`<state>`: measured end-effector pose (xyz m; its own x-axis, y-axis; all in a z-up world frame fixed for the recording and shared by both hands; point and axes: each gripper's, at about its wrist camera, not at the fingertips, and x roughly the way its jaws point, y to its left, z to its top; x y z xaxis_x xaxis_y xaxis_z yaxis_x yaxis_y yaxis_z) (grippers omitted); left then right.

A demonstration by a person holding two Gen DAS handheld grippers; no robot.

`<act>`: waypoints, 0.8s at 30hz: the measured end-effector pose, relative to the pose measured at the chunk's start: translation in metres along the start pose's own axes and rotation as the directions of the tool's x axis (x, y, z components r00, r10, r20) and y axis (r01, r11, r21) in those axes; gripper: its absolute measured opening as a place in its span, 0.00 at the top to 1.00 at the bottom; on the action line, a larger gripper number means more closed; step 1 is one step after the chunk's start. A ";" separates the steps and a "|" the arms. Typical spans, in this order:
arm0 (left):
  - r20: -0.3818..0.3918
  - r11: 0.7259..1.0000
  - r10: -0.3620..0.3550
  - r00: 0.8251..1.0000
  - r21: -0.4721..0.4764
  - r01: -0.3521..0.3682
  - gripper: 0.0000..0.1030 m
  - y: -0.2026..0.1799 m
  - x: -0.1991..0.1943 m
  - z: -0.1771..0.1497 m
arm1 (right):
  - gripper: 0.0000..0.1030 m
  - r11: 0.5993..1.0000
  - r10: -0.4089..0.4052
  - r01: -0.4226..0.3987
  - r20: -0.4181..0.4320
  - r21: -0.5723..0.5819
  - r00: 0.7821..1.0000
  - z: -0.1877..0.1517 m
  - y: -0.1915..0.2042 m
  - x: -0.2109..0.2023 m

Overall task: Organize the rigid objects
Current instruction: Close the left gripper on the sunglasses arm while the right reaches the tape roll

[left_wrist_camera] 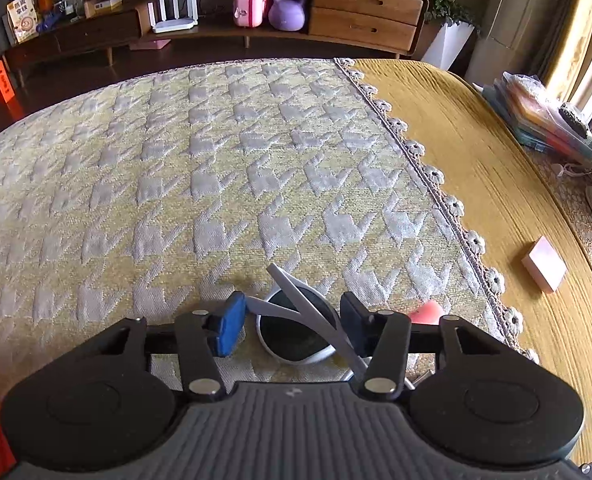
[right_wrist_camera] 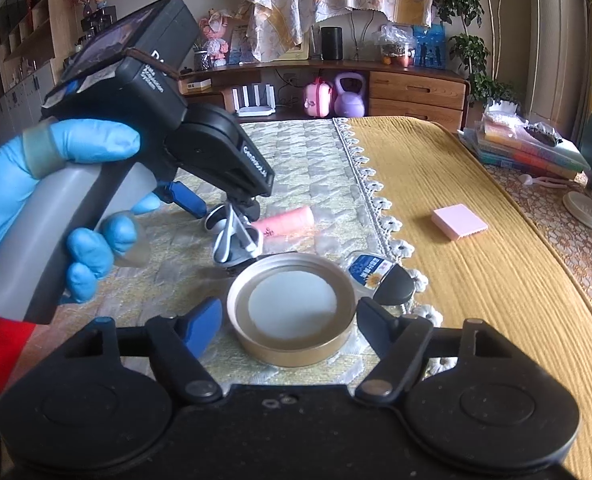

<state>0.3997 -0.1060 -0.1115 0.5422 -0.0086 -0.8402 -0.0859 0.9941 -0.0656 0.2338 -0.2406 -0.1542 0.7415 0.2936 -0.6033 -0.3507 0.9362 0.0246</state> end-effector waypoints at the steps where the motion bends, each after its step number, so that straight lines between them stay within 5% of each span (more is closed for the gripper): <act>1: 0.002 1.000 -0.004 1.000 0.003 0.003 0.52 0.000 0.000 0.000 | 0.31 1.000 -0.006 0.006 0.001 -0.002 1.000 0.000 0.000 0.001; 6: 0.009 1.000 -0.010 1.000 0.022 0.010 0.59 0.003 -0.007 -0.005 | 0.35 1.000 -0.011 0.011 0.016 0.001 1.000 -0.002 0.000 0.000; 8: 0.006 0.999 -0.019 1.000 0.027 0.019 0.65 0.004 -0.010 -0.006 | 0.79 1.000 -0.029 0.029 0.015 0.003 0.999 -0.001 -0.002 -0.001; 13: -0.010 0.998 -0.045 0.999 0.047 0.045 0.78 0.006 -0.020 -0.011 | 0.86 0.999 0.000 0.000 0.005 0.033 1.000 -0.005 -0.008 -0.005; 18: -0.038 0.996 -0.075 0.996 0.043 0.077 0.79 0.013 -0.033 -0.021 | 0.88 0.999 0.018 -0.018 0.000 0.035 1.000 -0.010 -0.008 -0.013; 24: -0.069 0.993 -0.116 0.991 0.024 0.117 0.79 0.025 -0.042 -0.029 | 0.81 0.999 0.023 -0.023 0.010 0.034 1.000 -0.013 -0.005 -0.021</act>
<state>0.3504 -0.0835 -0.0934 0.4892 -0.1309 -0.8623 -0.0014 0.9886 -0.1508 0.2129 -0.2540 -0.1519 0.7390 0.3165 -0.5947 -0.3479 0.9352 0.0655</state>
